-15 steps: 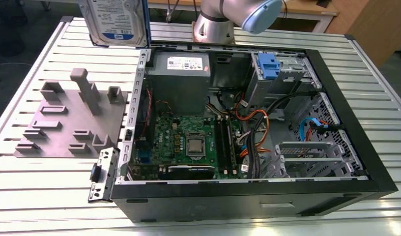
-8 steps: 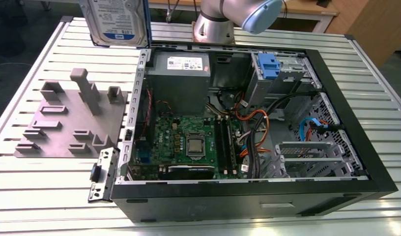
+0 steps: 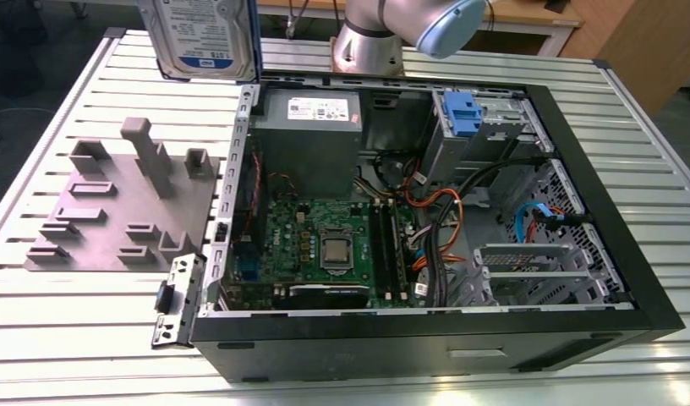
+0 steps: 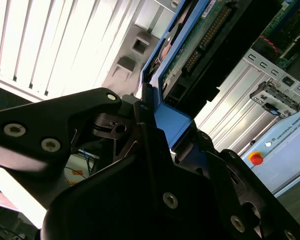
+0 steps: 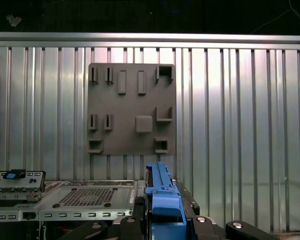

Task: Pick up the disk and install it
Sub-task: 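Pick up the disk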

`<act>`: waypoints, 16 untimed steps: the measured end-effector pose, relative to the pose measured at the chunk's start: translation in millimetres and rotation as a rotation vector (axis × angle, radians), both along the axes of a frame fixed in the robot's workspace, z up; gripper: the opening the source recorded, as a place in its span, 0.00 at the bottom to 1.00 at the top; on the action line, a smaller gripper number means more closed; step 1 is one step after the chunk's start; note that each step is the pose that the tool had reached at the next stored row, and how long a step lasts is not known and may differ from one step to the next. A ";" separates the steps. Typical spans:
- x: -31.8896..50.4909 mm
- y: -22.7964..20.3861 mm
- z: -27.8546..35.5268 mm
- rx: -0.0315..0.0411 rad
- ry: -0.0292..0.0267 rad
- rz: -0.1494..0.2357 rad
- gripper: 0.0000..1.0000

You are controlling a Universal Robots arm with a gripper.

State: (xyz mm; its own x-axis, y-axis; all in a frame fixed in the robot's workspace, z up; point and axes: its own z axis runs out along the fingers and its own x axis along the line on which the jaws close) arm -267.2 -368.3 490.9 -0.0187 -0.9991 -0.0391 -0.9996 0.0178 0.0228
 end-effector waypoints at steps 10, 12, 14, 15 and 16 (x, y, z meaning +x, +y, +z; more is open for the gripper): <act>2.1 0.0 0.0 0.0000 0.0000 0.000 0.37; 2.6 0.0 0.0 0.0000 0.0000 0.000 0.37; 3.3 0.0 0.0 0.0000 0.0000 0.000 0.37; 3.6 0.0 0.0 0.0000 0.0000 0.000 0.37; 4.0 0.0 0.0 0.0000 0.0000 0.000 0.37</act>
